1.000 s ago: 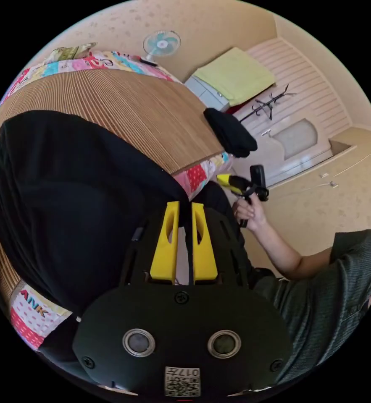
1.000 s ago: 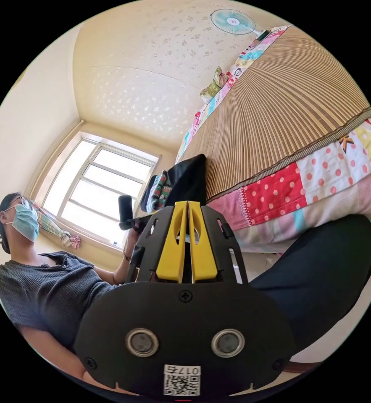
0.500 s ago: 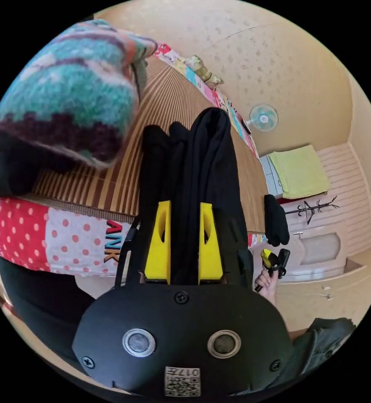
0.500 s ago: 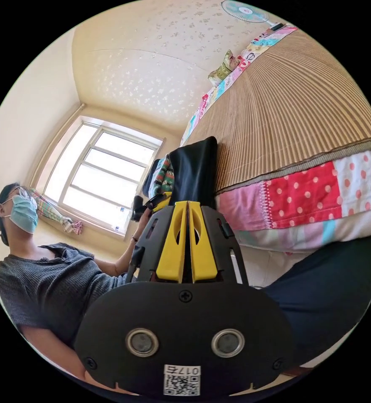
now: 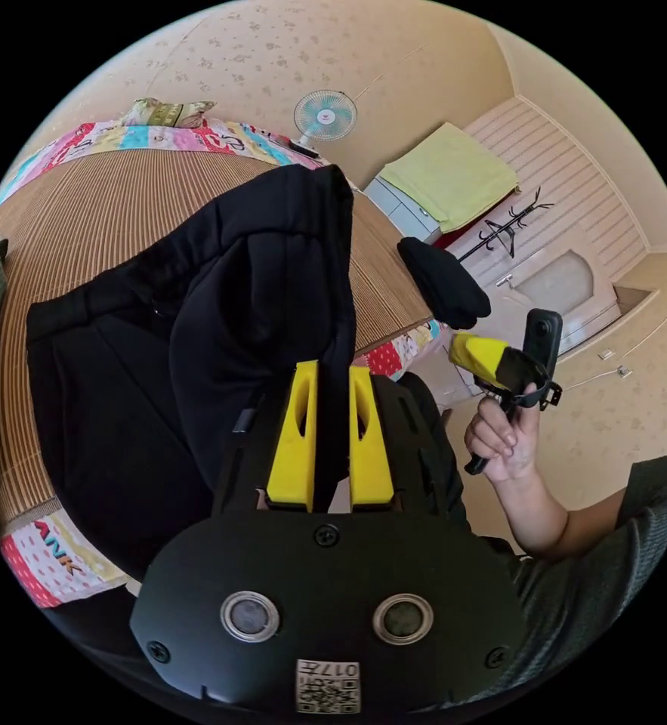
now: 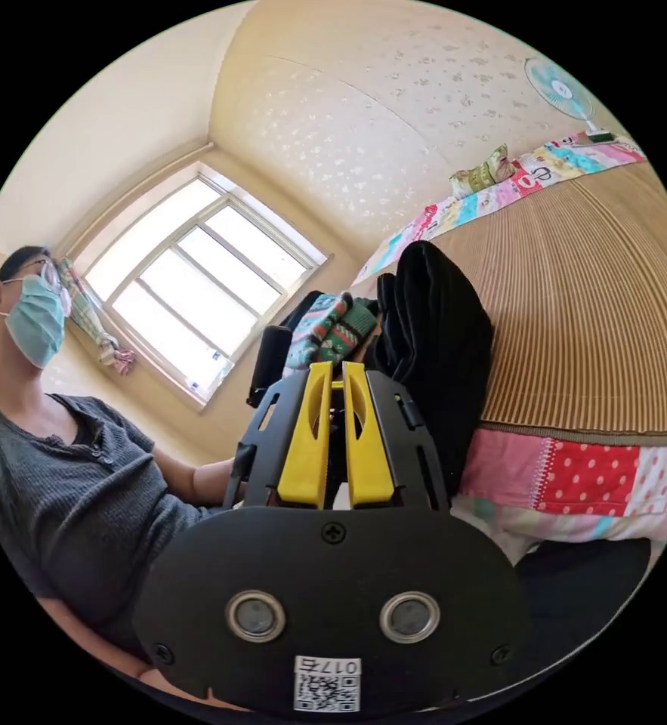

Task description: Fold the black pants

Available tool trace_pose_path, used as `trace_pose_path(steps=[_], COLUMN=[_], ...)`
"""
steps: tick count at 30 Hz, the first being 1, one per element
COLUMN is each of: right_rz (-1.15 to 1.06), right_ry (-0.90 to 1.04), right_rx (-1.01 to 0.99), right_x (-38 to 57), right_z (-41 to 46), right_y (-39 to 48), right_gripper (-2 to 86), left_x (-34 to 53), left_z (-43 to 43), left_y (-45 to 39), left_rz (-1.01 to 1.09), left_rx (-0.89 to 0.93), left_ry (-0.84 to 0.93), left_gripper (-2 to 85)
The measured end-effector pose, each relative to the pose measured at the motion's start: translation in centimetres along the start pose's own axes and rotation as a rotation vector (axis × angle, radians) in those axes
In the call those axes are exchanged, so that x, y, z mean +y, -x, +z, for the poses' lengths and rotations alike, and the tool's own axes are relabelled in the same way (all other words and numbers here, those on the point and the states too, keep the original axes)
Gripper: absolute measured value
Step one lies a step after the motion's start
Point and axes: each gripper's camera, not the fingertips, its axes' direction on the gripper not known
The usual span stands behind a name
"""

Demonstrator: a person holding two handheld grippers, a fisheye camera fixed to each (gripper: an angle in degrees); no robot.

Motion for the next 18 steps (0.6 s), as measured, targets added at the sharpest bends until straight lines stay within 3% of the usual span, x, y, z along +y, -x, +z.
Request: trace_pose_path(steps=[6,13,15,18], right_rz=[-0.03,-0.034,-0.034,-0.053], right_ry=[0.068,0.217,0.268,0.314], right_rx=[0.356,0.333,0.362,0.435], right_x=[-0.9,-1.5,-1.0,0.3], right_z=[7.2,16.0,18.0,20.7], right_y=[2.9,3.4,4.0,5.3], right_gripper=[10.8,10.6,9.7,6.9], left_x=[2.5,3.4,5.0,7.7], left_z=[0.6,-6.2,-10.4,-15.6], left_y=[-1.8,1.7,3.7,8.1], left_rz=[0.008,0.006,-0.049,-0.227], left_rx=[0.025,0.152,0.077,-0.174], left_ry=[-0.034,0.002,-0.095,-0.194], left_gripper=[7.6,9.9,10.0,12.3])
